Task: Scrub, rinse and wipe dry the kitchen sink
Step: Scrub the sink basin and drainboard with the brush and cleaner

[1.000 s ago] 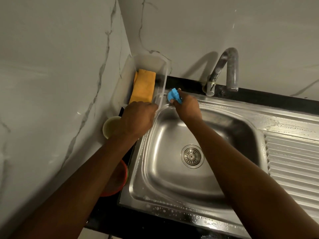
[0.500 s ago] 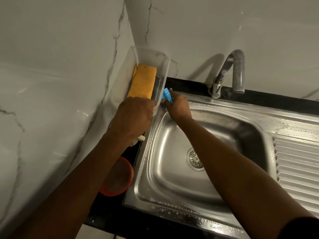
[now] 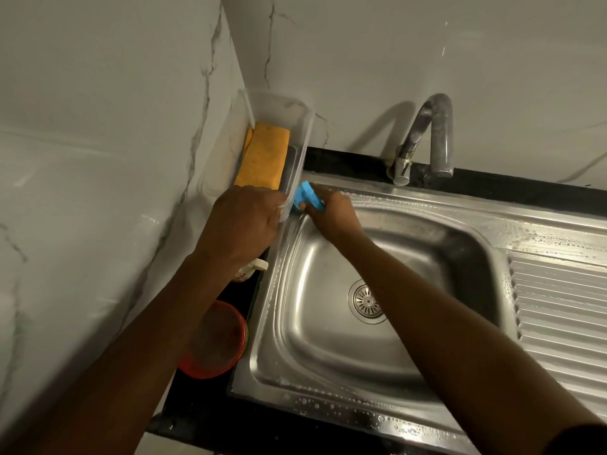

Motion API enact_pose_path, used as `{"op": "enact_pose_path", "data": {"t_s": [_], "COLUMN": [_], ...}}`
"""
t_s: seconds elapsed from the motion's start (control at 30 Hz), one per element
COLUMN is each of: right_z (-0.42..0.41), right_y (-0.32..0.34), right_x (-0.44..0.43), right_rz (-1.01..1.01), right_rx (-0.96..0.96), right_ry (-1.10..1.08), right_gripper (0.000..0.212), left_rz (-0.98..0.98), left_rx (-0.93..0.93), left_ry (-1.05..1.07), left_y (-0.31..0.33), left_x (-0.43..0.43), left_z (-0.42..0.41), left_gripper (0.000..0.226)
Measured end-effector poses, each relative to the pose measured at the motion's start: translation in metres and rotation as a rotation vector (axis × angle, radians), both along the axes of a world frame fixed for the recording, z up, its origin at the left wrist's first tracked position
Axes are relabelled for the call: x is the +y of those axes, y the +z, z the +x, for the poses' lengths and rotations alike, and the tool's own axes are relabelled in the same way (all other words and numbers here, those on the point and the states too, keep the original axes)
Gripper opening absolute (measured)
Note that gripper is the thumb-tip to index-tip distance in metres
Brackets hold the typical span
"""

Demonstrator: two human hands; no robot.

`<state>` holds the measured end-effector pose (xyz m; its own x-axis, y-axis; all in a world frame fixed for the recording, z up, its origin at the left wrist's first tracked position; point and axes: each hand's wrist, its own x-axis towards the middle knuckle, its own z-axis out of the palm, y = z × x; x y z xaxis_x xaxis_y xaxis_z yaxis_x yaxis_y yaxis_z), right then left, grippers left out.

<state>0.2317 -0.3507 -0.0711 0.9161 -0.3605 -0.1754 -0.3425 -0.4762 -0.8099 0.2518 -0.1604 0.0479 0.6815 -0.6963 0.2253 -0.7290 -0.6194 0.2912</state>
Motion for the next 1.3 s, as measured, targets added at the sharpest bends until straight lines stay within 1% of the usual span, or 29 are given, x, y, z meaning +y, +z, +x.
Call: {"op": "enact_pose_path", "data": {"t_s": [0.1, 0.17, 0.27, 0.37, 0.4, 0.47, 0.57, 0.7, 0.77, 0.87, 0.93, 1.0, 1.03, 1.1, 1.2, 1.3], "right_z": [0.022, 0.013, -0.020, -0.023, -0.018, -0.008, -0.007, -0.027, -0.041, -0.063, -0.077, -0.086, -0.087, -0.080, -0.060, -0.061], "right_y": [0.010, 0.007, -0.004, -0.006, -0.004, 0.000, -0.001, -0.012, -0.016, -0.019, -0.021, -0.023, -0.024, -0.024, -0.018, -0.012], "right_x": [-0.002, 0.007, 0.007, -0.022, -0.031, -0.039, -0.026, 0.000, 0.008, 0.018, 0.025, 0.032, 0.035, 0.037, 0.034, 0.042], "right_rz": [0.014, 0.008, -0.096, -0.232, -0.250, -0.224, -0.108, -0.008, 0.070, 0.275, 0.506, 0.707, 0.756, 0.822, 0.935, 0.948], "right_rx": [0.024, 0.035, 0.049, 0.073, 0.085, 0.091, 0.061, 0.056, 0.038, 0.018, 0.076, 0.128, 0.139, 0.146, 0.138, 0.115], "right_ry": [-0.067, -0.061, 0.004, -0.027, -0.041, -0.065, -0.119, -0.042, -0.070, -0.121, -0.183, -0.240, -0.264, -0.338, -0.493, -0.509], "right_gripper": [0.058, 0.057, 0.057, 0.057, 0.056, 0.053, 0.050, 0.059, 0.058, 0.043, 0.036, 0.035, 0.036, 0.039, 0.037, 0.036], "left_rz": [-0.006, -0.011, -0.050, -0.040, -0.041, -0.047, -0.030, -0.033, -0.031, -0.020, -0.007, 0.002, -0.002, -0.006, -0.012, -0.027], "left_rx": [0.024, 0.038, 0.055, 0.066, 0.068, 0.070, 0.080, 0.076, 0.074, 0.084, 0.099, 0.109, 0.116, 0.136, 0.165, 0.133], "left_ry": [-0.003, -0.004, 0.012, 0.018, 0.018, 0.020, 0.020, 0.018, 0.027, 0.026, 0.039, 0.050, 0.050, 0.050, 0.087, 0.072], "left_y": [-0.005, -0.007, -0.010, -0.014, -0.016, -0.019, -0.021, -0.028, -0.030, -0.029, -0.032, -0.035, -0.036, -0.039, -0.038, -0.031], "left_x": [-0.001, -0.001, 0.000, 0.002, 0.002, 0.002, 0.000, 0.000, 0.001, -0.001, -0.002, -0.002, -0.001, 0.000, 0.002, 0.004], "left_z": [0.003, 0.004, 0.004, 0.005, 0.006, 0.005, 0.002, 0.003, 0.004, 0.002, 0.001, 0.000, 0.000, 0.000, 0.001, -0.002], "left_gripper": [0.010, 0.008, 0.015, 0.021, 0.022, 0.022, 0.022, 0.021, 0.019, 0.012, 0.013, 0.017, 0.016, 0.006, 0.027, 0.037]}}
